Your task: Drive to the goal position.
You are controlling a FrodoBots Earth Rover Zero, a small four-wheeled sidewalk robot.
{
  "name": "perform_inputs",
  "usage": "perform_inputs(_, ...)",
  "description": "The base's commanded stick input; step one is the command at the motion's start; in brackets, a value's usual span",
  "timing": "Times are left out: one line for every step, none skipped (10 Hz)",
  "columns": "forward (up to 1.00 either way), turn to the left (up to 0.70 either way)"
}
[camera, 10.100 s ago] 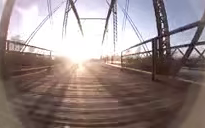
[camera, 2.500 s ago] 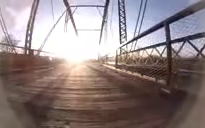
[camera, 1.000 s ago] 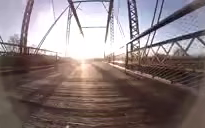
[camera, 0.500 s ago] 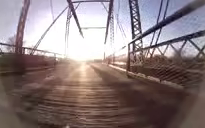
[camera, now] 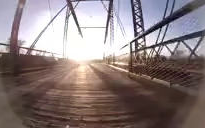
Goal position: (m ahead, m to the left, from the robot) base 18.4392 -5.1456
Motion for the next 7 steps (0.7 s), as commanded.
perform_inputs(0.70,0.00)
perform_inputs(0.70,0.02)
perform_inputs(0.70,0.09)
perform_inputs(0.70,0.14)
perform_inputs(0.70,0.14)
perform_inputs(0.70,0.14)
perform_inputs(0.70,0.14)
